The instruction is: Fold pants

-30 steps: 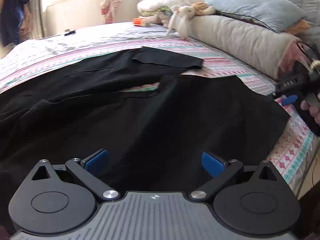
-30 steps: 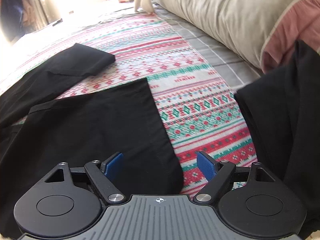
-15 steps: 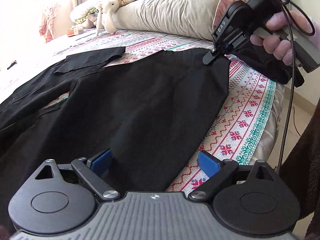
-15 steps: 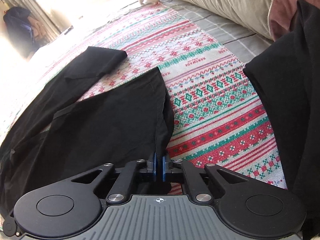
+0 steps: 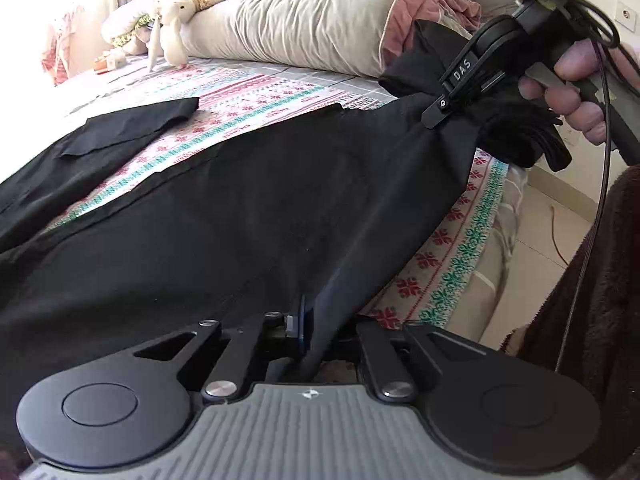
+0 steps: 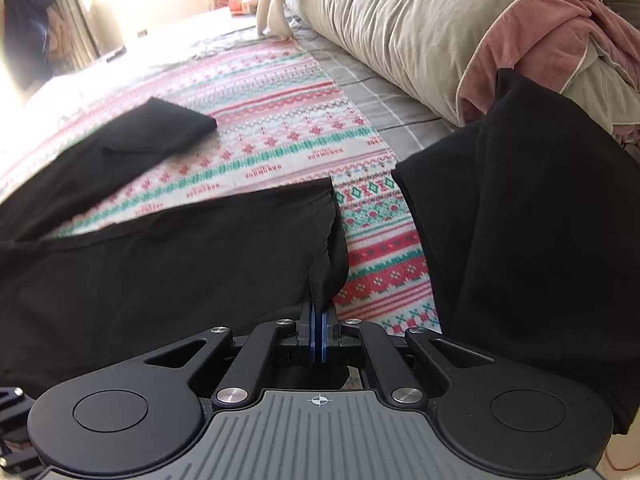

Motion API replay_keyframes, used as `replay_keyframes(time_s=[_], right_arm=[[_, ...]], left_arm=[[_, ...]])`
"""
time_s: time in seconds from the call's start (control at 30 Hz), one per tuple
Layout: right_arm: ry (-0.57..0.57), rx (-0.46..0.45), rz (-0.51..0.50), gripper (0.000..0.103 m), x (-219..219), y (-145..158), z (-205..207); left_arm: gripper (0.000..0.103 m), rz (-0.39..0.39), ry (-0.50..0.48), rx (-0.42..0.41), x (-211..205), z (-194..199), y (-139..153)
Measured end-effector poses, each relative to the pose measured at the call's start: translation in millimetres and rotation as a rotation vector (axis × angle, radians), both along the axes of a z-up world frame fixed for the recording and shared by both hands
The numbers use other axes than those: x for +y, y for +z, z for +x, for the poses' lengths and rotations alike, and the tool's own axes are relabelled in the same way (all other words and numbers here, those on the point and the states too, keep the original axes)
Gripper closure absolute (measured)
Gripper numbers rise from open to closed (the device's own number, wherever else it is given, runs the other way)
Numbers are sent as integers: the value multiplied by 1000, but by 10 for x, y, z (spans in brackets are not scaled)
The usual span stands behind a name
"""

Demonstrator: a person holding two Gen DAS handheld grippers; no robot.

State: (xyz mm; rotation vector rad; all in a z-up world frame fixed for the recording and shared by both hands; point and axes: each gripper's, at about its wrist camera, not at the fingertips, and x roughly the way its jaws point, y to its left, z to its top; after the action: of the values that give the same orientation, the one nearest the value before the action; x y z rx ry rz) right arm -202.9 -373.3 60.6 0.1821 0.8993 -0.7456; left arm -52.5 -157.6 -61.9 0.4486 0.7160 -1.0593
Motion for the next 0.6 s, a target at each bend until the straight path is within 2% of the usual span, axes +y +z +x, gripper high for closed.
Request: replay_keyframes(time_s=[0.03, 0.1, 0.17, 0.27, 0.33, 0.37, 0.4, 0.47, 0.6], right_arm=[[1, 30, -13, 101, 7, -42, 9], [12, 101, -44, 98, 30, -146, 51], [14, 131, -80, 93, 61, -209, 90], [19, 143, -154, 78, 93, -202, 141], [19, 116, -185, 44, 123, -139, 169], [18, 94, -188, 36, 130, -99, 184], [20, 71, -185, 32, 132, -52, 210], [15, 33, -168, 32, 122, 45, 299], [17, -62, -116, 32, 89, 189, 586]], left_arm=[[82, -4, -18, 26, 5, 7, 4], [63, -27, -46, 102, 38, 14, 23], [39, -56, -49, 148, 90, 9, 53], [22, -70, -25, 99, 153, -12, 132], [16, -78, 8, 51, 196, 24, 192], [11, -82, 30, 28, 218, 56, 221], [9, -83, 53, 10, 232, 89, 245], [1, -79, 118, -31, 263, 194, 306], [0, -66, 240, -96, 286, 485, 394]])
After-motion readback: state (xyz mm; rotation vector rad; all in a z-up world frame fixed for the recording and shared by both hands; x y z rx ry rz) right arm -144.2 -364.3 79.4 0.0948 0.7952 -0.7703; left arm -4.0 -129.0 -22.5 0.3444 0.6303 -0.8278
